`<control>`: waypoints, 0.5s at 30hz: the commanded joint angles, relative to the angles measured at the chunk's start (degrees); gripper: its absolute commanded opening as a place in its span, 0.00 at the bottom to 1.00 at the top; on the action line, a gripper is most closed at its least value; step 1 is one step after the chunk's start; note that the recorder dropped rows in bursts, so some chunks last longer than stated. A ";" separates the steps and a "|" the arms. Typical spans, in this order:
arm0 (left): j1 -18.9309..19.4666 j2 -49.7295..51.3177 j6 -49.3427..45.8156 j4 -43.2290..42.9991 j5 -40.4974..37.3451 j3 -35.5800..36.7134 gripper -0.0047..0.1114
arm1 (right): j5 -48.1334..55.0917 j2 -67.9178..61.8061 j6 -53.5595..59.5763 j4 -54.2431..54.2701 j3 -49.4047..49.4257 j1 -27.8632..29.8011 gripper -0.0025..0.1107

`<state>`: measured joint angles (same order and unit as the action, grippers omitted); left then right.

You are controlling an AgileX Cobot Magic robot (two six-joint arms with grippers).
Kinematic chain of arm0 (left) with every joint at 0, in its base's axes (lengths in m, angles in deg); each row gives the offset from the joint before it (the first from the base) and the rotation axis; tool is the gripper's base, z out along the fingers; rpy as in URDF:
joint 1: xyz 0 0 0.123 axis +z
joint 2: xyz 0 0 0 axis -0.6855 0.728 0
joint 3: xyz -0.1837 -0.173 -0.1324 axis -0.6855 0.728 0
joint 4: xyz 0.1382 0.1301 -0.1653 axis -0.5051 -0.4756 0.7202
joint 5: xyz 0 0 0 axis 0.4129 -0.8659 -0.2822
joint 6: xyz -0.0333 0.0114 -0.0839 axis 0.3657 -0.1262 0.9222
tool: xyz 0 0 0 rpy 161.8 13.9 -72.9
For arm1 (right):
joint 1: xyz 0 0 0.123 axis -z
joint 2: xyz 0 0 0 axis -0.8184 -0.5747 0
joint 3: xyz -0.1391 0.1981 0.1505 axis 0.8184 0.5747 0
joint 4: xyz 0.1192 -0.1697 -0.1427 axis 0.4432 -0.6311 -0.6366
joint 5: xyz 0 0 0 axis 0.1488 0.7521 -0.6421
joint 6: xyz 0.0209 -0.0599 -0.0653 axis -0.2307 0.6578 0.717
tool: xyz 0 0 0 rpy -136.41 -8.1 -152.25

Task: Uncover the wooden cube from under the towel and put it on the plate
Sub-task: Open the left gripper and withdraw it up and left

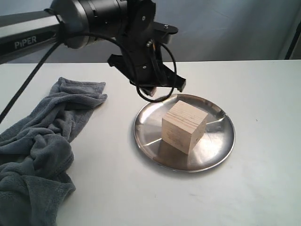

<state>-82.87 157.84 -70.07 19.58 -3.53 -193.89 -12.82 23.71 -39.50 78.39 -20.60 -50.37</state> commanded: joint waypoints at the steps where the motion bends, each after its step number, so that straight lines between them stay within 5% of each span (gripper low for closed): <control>1: 3.65 -0.84 1.76 -0.68 -5.76 -0.28 0.04 | 0.68 0.37 -0.23 0.28 0.15 0.00 0.05; 15: 12.13 -4.94 1.76 -0.96 -9.08 3.36 0.04 | 0.68 0.37 -0.23 0.28 0.15 0.00 0.05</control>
<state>-72.23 155.59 -68.91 18.88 -12.40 -192.33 -12.82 23.71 -39.50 78.39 -20.60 -50.37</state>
